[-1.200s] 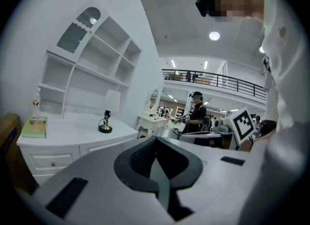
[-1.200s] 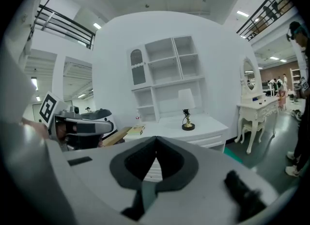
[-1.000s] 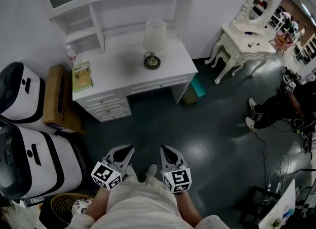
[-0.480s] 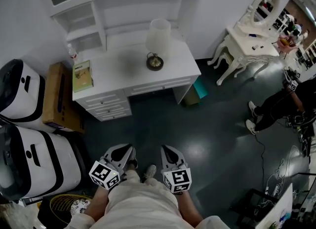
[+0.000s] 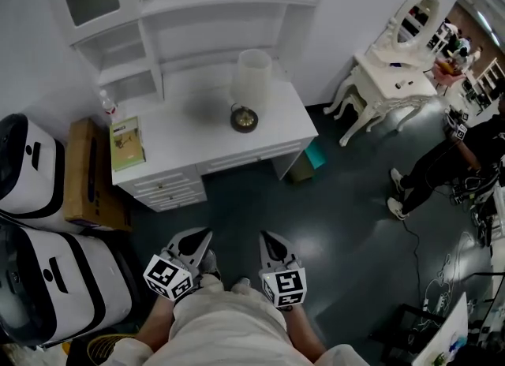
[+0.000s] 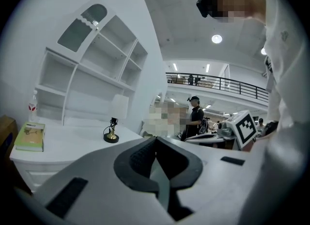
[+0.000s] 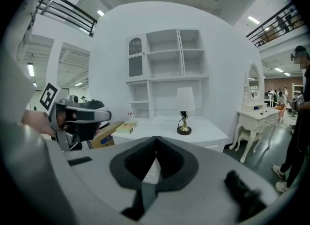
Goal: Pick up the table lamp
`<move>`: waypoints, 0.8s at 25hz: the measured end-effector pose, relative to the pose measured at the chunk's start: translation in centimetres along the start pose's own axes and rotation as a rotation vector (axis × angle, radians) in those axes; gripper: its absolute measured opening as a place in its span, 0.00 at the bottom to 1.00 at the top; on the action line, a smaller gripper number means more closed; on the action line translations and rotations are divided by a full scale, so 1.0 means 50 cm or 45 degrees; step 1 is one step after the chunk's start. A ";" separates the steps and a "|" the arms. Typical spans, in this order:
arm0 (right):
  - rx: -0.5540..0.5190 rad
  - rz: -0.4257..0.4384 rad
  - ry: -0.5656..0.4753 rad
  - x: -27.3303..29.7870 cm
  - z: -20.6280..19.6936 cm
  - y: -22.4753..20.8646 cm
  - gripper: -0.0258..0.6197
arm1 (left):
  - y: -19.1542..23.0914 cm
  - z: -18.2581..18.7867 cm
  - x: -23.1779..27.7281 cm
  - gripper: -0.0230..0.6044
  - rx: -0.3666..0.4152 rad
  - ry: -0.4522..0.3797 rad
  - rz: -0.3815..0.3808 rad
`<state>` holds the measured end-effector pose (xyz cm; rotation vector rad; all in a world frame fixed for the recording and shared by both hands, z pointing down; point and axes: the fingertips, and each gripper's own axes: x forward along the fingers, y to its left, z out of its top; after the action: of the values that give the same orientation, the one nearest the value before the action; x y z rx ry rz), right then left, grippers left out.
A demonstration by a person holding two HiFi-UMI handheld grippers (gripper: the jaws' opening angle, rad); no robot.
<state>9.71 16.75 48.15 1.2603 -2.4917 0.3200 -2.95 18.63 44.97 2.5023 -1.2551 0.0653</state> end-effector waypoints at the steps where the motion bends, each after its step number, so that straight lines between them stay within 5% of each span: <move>1: 0.004 -0.001 -0.004 0.012 0.008 0.001 0.06 | 0.012 0.005 0.005 0.05 -0.001 -0.001 -0.008; 20: 0.073 -0.122 0.006 0.189 0.084 0.029 0.06 | 0.204 0.056 0.052 0.05 0.010 0.043 -0.163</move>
<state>2.53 9.22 47.89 1.3948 -2.4243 0.3728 -9.69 10.09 45.69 2.5709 -1.0810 0.0811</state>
